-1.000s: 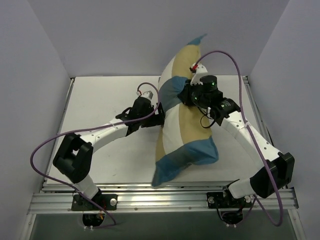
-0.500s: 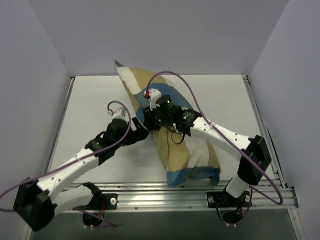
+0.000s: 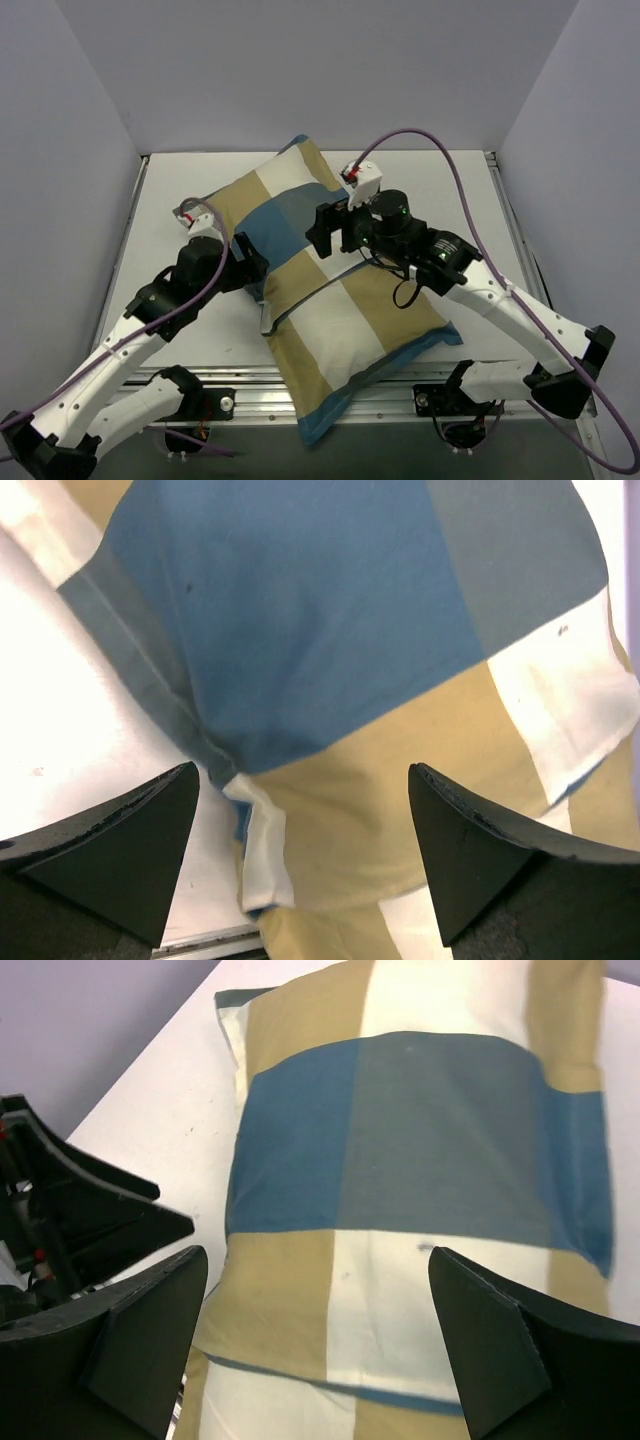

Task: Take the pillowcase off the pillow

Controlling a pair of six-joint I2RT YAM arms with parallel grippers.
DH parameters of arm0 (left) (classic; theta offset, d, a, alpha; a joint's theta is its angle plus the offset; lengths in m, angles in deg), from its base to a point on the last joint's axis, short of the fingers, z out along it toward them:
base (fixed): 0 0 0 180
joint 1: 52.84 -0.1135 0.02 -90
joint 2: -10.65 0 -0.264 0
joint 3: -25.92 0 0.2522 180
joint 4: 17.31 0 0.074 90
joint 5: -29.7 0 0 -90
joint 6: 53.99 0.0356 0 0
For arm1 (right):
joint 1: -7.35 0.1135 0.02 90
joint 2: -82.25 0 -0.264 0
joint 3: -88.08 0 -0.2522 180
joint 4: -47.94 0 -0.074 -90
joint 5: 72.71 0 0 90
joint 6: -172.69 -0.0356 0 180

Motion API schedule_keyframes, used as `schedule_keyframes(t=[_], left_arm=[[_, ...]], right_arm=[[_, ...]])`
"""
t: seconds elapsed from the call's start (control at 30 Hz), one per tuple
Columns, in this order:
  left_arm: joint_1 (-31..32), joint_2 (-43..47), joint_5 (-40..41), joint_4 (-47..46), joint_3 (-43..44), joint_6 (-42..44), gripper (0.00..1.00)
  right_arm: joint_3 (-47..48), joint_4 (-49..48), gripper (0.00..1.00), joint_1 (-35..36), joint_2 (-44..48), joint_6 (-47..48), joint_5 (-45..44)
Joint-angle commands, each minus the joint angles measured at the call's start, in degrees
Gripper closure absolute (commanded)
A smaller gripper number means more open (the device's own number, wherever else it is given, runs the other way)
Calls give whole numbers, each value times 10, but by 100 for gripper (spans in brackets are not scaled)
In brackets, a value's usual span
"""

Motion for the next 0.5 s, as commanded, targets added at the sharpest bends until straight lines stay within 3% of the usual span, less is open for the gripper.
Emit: schedule_keyframes(t=[0.0, 0.2, 0.47], left_arm=[[-26, -91, -25, -23, 80, 82, 6], [-98, -276, -102, -85, 218, 172, 6], [-153, -518, -98, -94, 488, 272, 6]], right_arm=[[-51, 65, 12, -5, 48, -46, -80], [-149, 114, 13, -7, 126, -109, -82], [-213, 203, 14, 0, 186, -185, -25]])
